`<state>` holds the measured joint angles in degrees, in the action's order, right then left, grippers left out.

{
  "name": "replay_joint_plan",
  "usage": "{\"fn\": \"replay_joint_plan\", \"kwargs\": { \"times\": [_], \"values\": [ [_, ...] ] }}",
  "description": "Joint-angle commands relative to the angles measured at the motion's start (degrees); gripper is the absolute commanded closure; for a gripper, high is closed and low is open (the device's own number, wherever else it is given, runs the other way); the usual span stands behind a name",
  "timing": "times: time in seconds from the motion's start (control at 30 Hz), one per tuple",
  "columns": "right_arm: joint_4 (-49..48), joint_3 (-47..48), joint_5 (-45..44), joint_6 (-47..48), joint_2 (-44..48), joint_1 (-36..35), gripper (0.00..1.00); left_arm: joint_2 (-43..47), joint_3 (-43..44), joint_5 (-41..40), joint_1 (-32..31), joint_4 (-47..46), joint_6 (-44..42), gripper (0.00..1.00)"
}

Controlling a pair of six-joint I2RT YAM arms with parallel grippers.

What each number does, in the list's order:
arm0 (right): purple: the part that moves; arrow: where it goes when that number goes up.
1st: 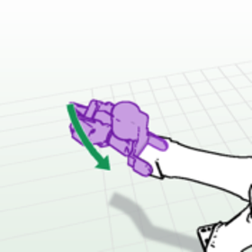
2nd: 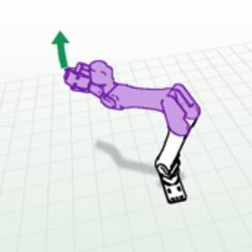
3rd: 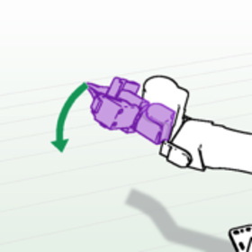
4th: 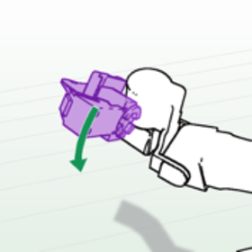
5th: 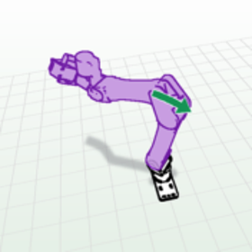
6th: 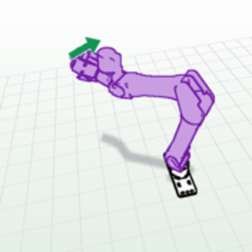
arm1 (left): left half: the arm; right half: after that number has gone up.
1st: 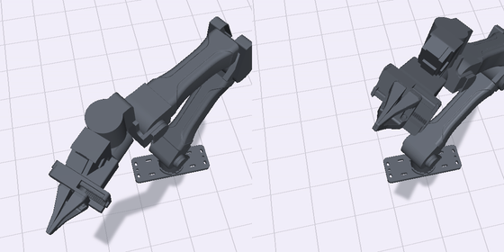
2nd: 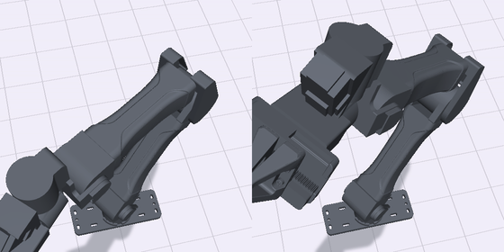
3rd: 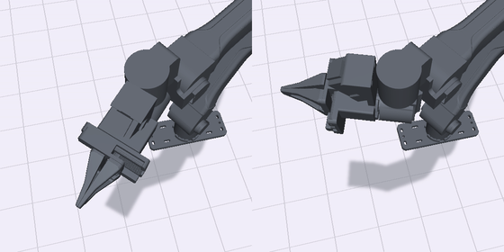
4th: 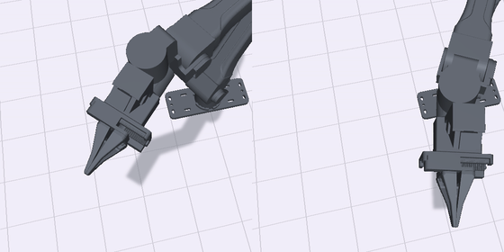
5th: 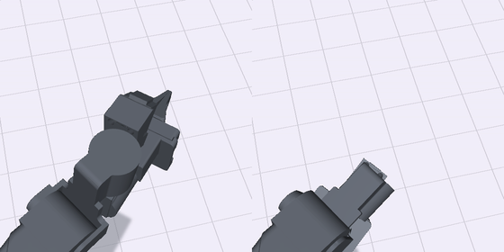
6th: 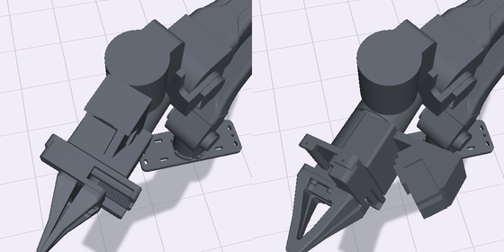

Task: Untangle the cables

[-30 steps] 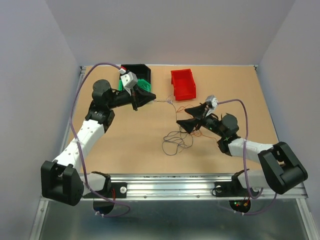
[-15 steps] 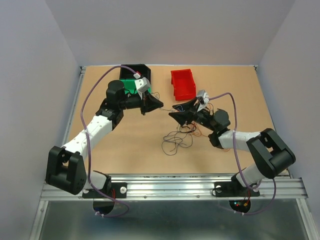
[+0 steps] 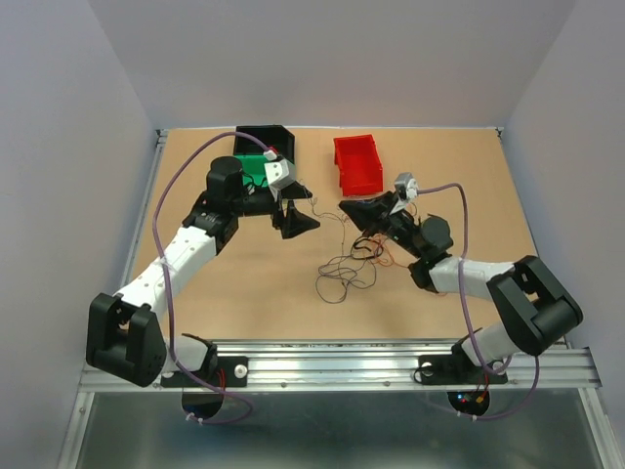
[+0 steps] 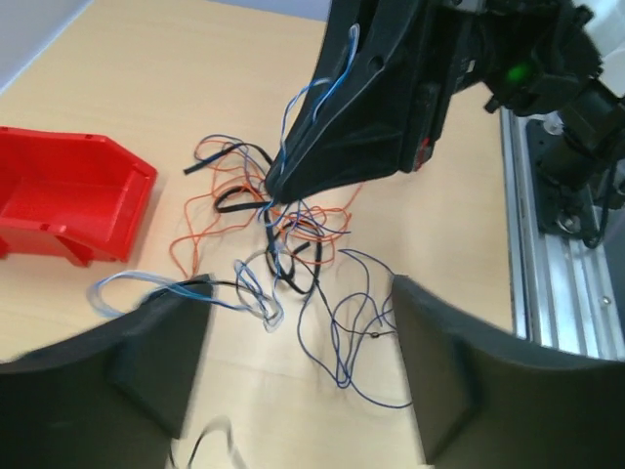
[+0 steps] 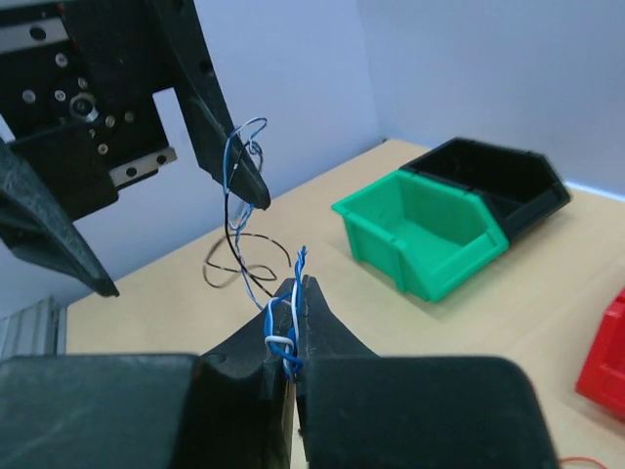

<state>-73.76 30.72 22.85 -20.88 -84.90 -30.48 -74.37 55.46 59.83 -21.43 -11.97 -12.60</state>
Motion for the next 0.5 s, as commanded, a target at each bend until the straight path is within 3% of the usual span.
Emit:
{"fn": "replay_joint_plan", "kwargs": {
  "times": [0.0,0.2,0.4,0.47],
  "values": [
    [-7.6,-3.5,-7.9,0.9,6.1,-0.5,0.99,3.8,3.7,-4.5,-0.3,4.4,-6.8,0.01],
    [-7.4,-8.2,-14.0,2.4,13.5,-0.5,0.99,5.2,2.3,-10.3,-0.3,1.4,-5.5,0.01],
    [-1.5,-9.6,-19.3,2.5,17.7,-0.6,0.99,7.7,0.8,-30.4,0.2,-3.4,-1.6,0.01],
    [-1.0,-10.4,-20.1,2.0,18.5,-0.6,1.00,8.5,-0.2,-31.5,0.4,-5.1,-1.8,0.01]
  ]
}}
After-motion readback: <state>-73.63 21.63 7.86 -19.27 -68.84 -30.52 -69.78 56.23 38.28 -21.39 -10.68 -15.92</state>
